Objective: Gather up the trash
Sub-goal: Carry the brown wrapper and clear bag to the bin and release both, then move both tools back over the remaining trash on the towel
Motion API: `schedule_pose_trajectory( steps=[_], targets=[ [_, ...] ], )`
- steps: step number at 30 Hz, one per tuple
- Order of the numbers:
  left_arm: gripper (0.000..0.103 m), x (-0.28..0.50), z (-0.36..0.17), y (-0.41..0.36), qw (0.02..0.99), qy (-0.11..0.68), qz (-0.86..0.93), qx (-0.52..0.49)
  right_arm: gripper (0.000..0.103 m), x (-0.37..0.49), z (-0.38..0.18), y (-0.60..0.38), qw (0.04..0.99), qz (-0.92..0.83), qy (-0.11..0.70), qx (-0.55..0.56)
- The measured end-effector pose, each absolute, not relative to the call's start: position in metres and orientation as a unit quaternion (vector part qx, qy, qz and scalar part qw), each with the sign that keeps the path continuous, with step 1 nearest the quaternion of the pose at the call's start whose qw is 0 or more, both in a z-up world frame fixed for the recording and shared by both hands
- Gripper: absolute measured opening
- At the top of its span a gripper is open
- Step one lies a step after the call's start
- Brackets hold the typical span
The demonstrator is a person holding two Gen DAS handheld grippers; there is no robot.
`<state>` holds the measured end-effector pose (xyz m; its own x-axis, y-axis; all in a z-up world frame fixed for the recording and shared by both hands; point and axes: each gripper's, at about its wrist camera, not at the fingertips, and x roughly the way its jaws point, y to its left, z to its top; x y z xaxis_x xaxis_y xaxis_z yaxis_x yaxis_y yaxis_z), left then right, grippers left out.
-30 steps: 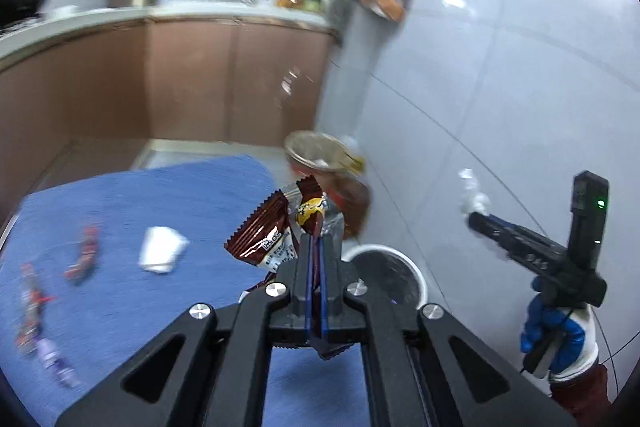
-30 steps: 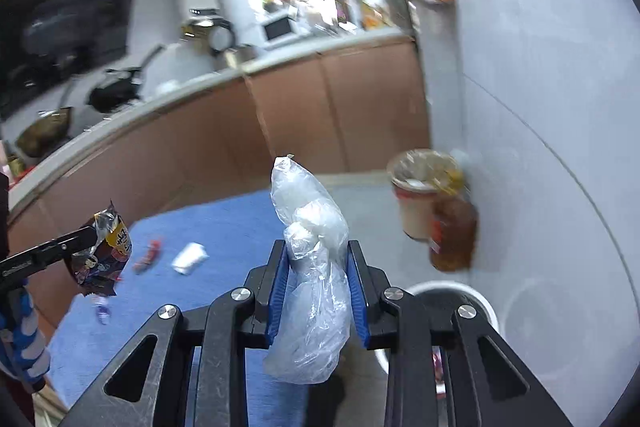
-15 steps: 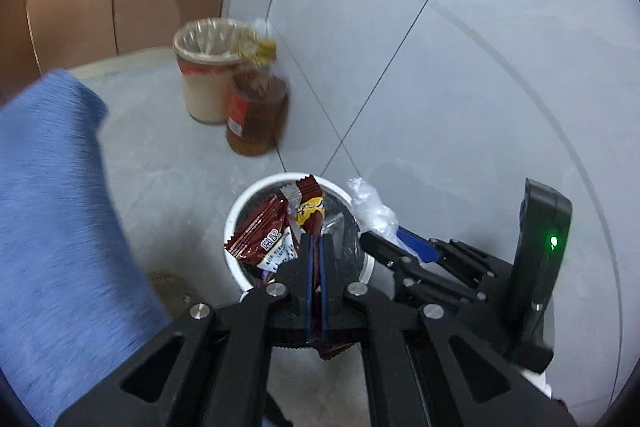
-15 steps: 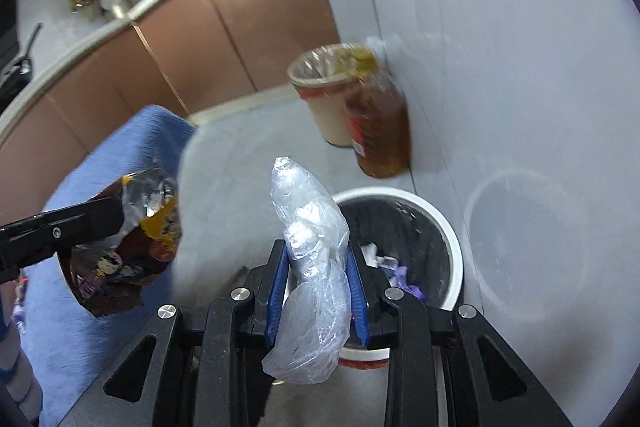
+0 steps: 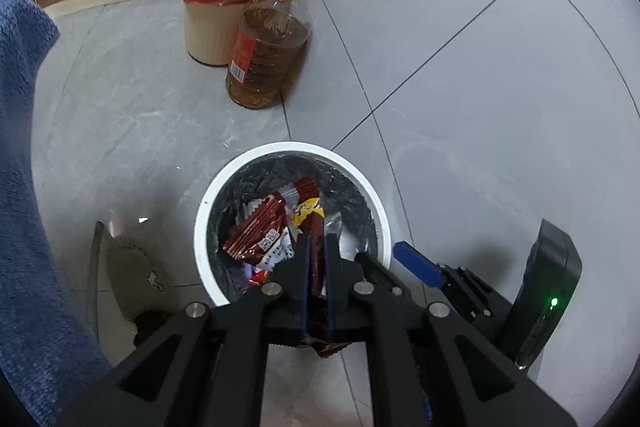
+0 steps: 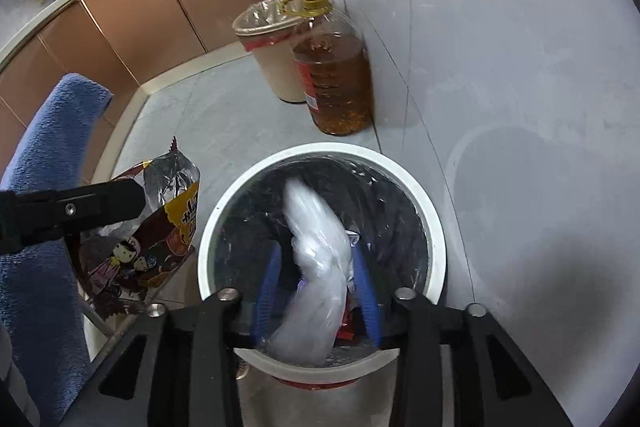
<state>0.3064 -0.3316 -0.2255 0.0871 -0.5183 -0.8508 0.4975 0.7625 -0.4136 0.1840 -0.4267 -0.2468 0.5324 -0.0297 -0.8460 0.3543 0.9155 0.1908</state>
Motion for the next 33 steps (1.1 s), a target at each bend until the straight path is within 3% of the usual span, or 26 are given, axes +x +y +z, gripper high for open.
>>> schedule_pose_trajectory(
  steps=[1, 6, 8, 14, 17, 33],
  targets=[
    [0.012, 0.308, -0.226, -0.333, 0.737, 0.582, -0.344, -0.01, 0.05, 0.183, -0.248, -0.428, 0.858, -0.115, 0.471, 0.172],
    [0.025, 0.306, -0.218, -0.33, 0.741, 0.573, -0.349, -0.022, 0.058, 0.176, -0.245, -0.427, 0.857, -0.123, 0.471, 0.167],
    [0.03, 0.303, -0.209, -0.323, 0.745, 0.565, -0.353, -0.03, 0.071, 0.173, -0.24, -0.424, 0.858, -0.124, 0.469, 0.167],
    [0.032, 0.291, -0.171, -0.299, 0.771, 0.525, -0.359, -0.042, 0.095, 0.172, -0.217, -0.411, 0.87, -0.112, 0.451, 0.166],
    [0.032, 0.28, -0.146, -0.282, 0.792, 0.493, -0.357, -0.041, 0.102, 0.166, -0.197, -0.403, 0.881, -0.1, 0.427, 0.175],
    [0.037, 0.219, -0.047, -0.169, 0.865, 0.379, -0.321, -0.077, 0.103, 0.125, -0.069, -0.348, 0.937, -0.09, 0.299, 0.155]
  ],
)
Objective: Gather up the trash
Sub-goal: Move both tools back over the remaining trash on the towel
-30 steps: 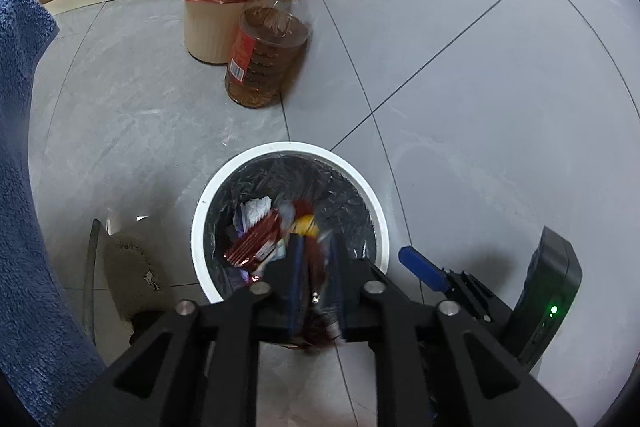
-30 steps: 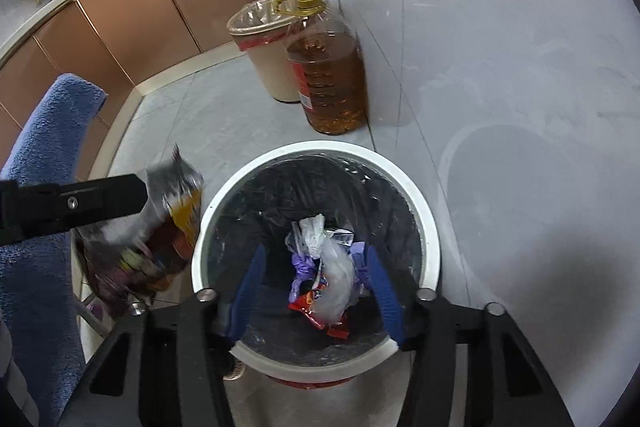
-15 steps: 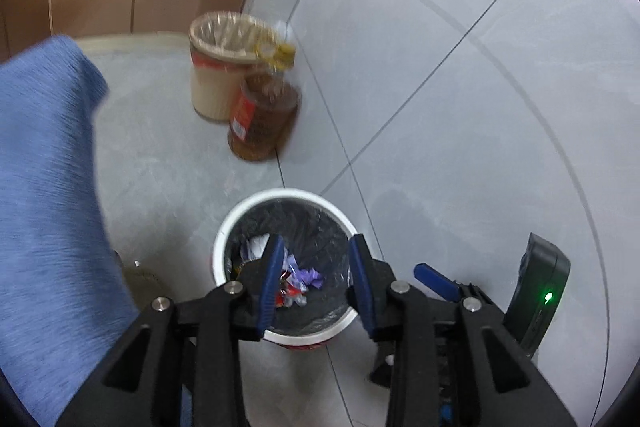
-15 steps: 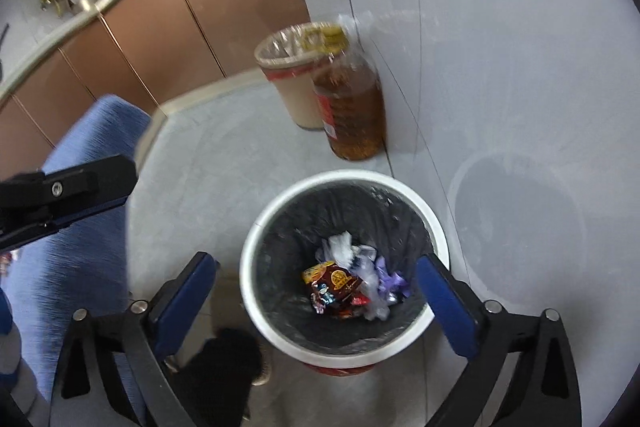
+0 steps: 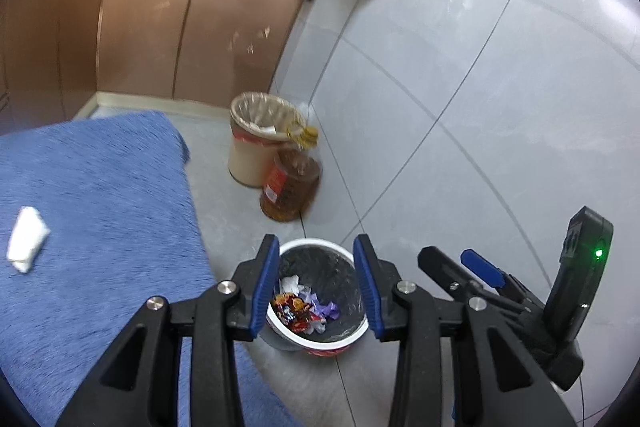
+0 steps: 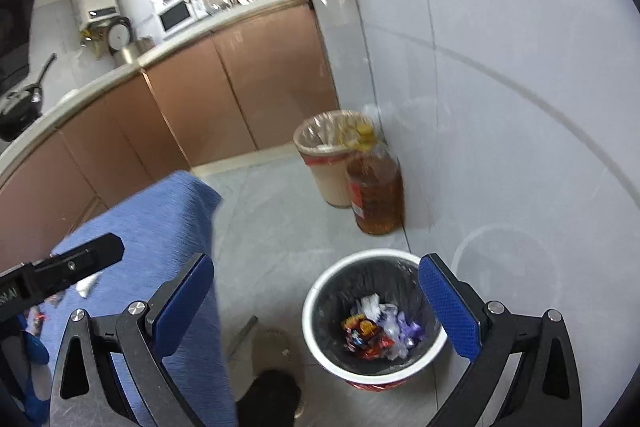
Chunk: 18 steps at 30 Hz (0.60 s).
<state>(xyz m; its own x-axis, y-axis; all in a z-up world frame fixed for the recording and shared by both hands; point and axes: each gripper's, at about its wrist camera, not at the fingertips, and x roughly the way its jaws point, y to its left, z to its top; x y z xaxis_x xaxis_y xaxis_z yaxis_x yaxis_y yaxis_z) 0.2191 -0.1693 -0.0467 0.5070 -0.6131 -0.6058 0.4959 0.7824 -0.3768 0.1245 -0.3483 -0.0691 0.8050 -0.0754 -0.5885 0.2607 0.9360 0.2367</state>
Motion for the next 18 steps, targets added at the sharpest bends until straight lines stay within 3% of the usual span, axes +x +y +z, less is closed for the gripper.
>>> schedule_pose_trajectory(
  steps=[4, 18],
  targets=[
    [0.037, 0.199, -0.027, -0.144, 0.883, 0.346, -0.305, -0.083, 0.103, 0.113, -0.044, -0.331, 0.948, -0.062, 0.271, 0.152],
    [0.067, 0.128, 0.03, -0.058, 0.931, 0.253, -0.239, -0.107, 0.103, 0.077, 0.022, -0.273, 0.967, 0.01, 0.216, 0.132]
  ],
)
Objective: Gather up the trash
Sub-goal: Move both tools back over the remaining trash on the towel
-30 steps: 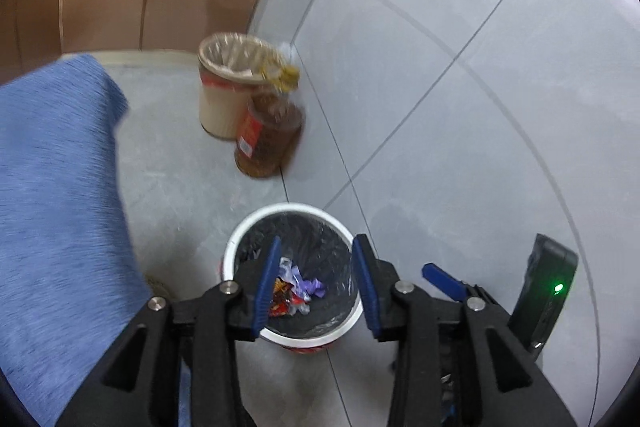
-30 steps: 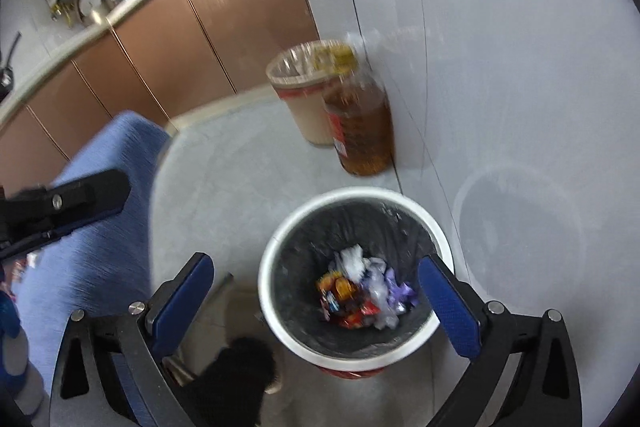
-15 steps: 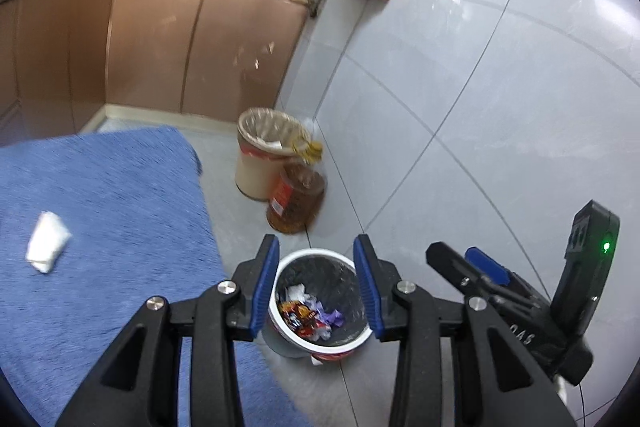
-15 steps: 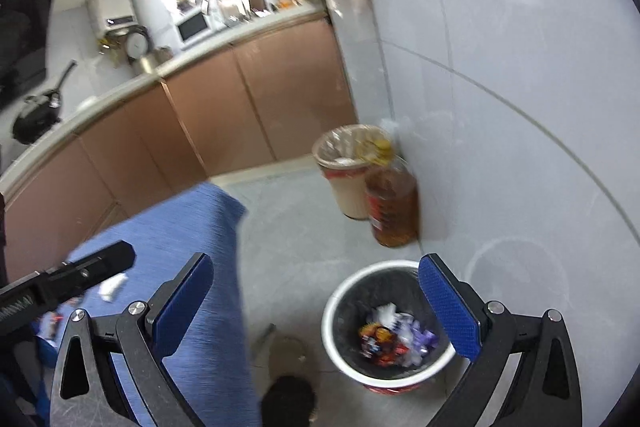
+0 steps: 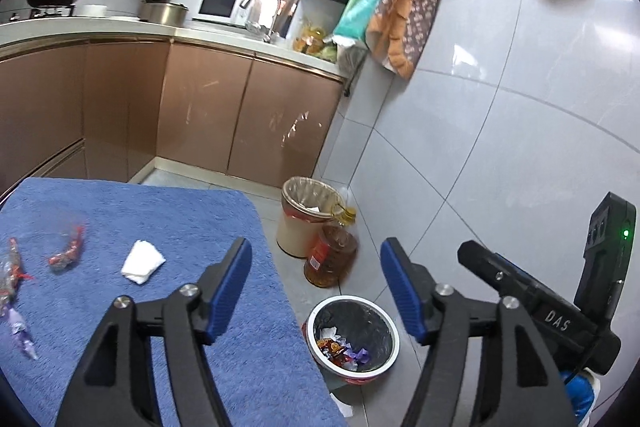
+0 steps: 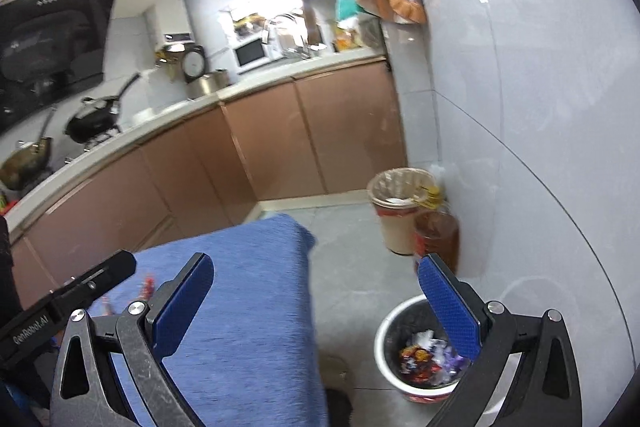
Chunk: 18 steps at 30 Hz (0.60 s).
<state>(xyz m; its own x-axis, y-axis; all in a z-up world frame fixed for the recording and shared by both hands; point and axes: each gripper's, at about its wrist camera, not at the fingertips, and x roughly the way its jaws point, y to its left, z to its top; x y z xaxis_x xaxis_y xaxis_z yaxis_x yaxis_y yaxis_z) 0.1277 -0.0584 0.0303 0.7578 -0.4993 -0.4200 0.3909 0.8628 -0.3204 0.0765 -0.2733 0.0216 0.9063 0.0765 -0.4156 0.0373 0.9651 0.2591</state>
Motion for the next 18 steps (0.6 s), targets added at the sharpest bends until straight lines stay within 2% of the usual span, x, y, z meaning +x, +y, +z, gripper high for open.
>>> schedule_pose_trajectory(
  steps=[14, 18],
  targets=[
    [0.072, 0.09, 0.048, 0.012, 0.945, 0.244, -0.178, -0.126, 0.103, 0.049, 0.055, -0.226, 0.969, 0.071, 0.198, 0.132],
    [0.072, 0.076, 0.052, 0.034, 0.948, 0.216, -0.192, -0.136, 0.103, 0.043, 0.057, -0.217, 0.971, 0.08, 0.188, 0.125]
  ],
)
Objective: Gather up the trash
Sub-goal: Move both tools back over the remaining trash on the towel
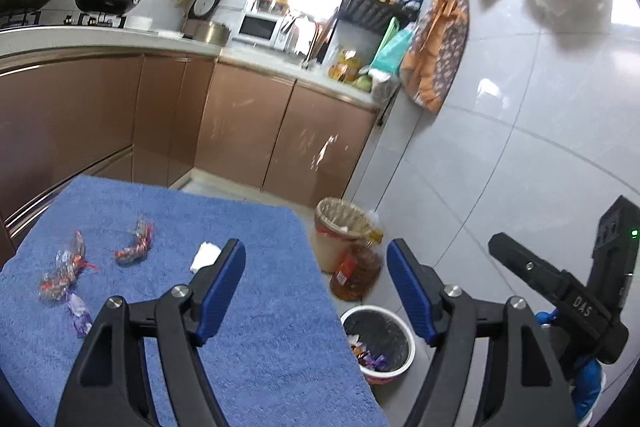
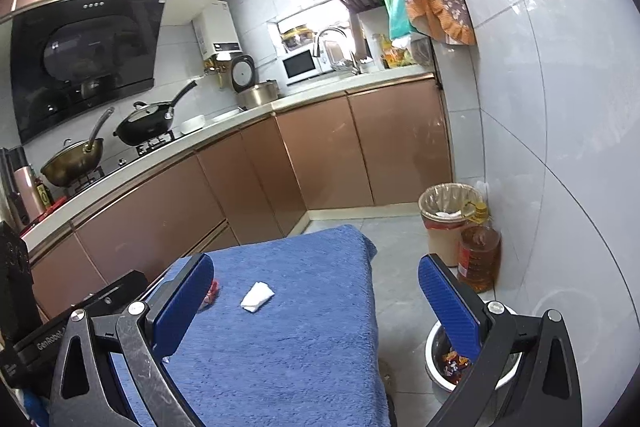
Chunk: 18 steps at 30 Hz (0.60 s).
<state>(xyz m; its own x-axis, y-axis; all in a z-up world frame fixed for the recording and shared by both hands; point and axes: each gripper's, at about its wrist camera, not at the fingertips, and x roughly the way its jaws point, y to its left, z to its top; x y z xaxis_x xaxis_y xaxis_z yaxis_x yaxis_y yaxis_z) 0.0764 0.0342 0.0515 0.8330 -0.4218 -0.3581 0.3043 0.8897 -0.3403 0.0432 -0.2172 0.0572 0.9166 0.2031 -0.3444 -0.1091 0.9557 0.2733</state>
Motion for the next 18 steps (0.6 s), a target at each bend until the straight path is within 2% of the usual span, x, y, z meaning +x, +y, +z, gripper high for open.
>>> schedule_pose_trajectory(
  steps=[8, 18],
  targets=[
    [0.072, 0.059, 0.054, 0.07, 0.968, 0.176, -0.132, -0.124, 0.103, 0.028, 0.068, -0.204, 0.978, 0.102, 0.142, 0.111],
    [0.072, 0.073, 0.031, 0.114, 0.974, 0.192, -0.064, -0.098, 0.103, 0.053, 0.058, -0.174, 0.976, 0.108, 0.172, 0.075]
  ],
)
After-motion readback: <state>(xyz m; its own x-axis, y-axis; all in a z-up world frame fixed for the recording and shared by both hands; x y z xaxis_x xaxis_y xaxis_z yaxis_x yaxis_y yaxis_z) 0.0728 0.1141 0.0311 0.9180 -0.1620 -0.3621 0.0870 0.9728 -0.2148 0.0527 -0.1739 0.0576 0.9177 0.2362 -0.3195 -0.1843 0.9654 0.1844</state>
